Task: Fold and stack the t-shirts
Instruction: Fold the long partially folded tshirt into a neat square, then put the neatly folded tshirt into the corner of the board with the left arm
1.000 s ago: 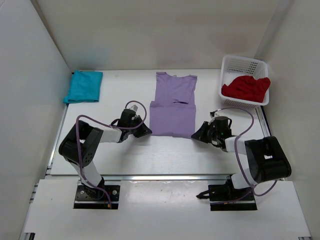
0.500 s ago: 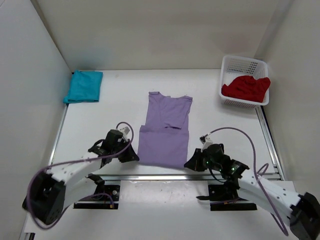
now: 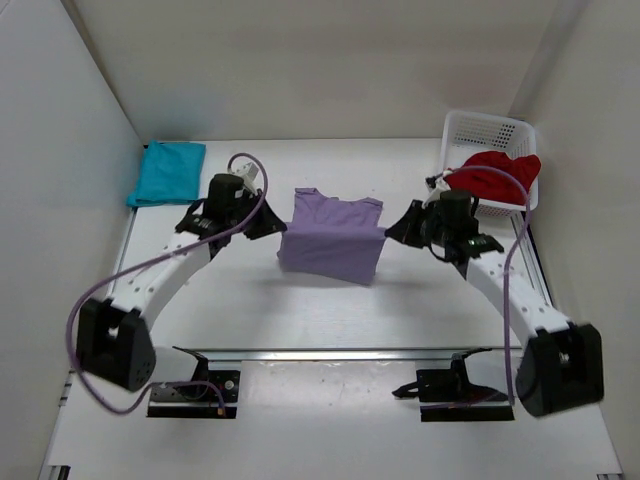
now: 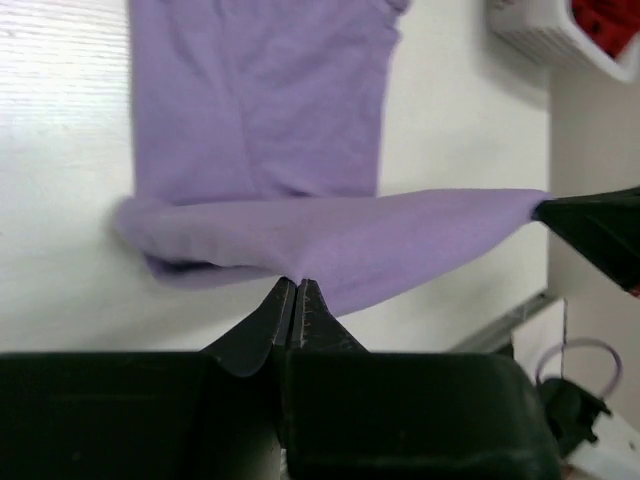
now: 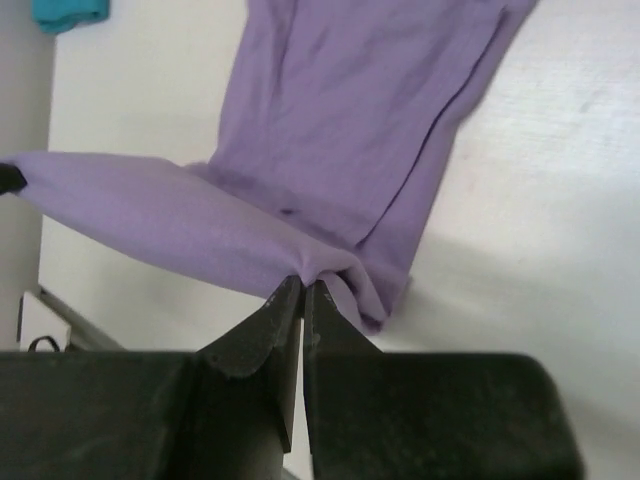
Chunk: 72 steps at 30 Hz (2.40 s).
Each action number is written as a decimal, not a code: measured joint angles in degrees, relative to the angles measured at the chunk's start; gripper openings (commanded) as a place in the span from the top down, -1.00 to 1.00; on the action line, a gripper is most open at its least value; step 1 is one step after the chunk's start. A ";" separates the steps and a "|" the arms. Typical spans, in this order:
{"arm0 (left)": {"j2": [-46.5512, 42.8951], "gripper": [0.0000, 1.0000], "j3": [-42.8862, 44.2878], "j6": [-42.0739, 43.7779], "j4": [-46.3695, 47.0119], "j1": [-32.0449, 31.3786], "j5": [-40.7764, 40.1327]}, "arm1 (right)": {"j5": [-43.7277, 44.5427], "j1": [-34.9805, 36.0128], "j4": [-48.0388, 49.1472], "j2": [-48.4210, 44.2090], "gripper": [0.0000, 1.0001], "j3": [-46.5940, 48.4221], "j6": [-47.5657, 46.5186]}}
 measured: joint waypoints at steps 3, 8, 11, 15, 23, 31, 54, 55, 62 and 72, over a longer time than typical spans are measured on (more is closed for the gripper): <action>11.23 1.00 5.62 0.00 1.79 1.11 -1.77 | -2.29 -3.72 1.29 12.33 0.99 7.98 -2.32; 28.11 1.00 16.55 -1.07 4.74 3.37 -4.11 | -5.92 -6.88 2.75 32.26 1.00 24.22 -4.63; 35.32 1.00 22.84 -1.70 6.60 4.09 -5.42 | -6.51 -7.85 3.21 40.54 0.99 31.47 -5.20; 43.08 0.84 31.32 -2.23 8.04 4.68 -6.23 | -6.38 -8.70 2.40 50.38 1.00 40.85 -6.03; 54.12 -0.06 40.04 -4.48 12.72 6.12 -6.10 | -3.37 -9.33 -3.65 64.70 0.83 58.95 -7.87; 54.23 -0.42 36.74 -5.05 17.18 8.13 -4.02 | 1.36 -8.09 -7.48 65.85 0.02 63.56 -10.32; 63.71 -0.21 42.36 2.27 17.11 2.73 9.92 | 0.11 -1.05 11.56 26.60 0.33 14.80 -5.46; 63.36 -0.26 41.68 2.05 18.03 2.71 9.94 | -0.11 -1.01 11.87 25.07 0.33 13.18 -5.44; 53.00 -0.77 25.64 -1.36 25.31 4.85 7.85 | -1.95 -0.83 13.62 20.46 0.33 6.75 -5.42; 53.29 -0.54 25.35 -0.07 24.96 5.55 5.07 | -2.56 0.13 14.01 17.22 0.32 2.23 -4.79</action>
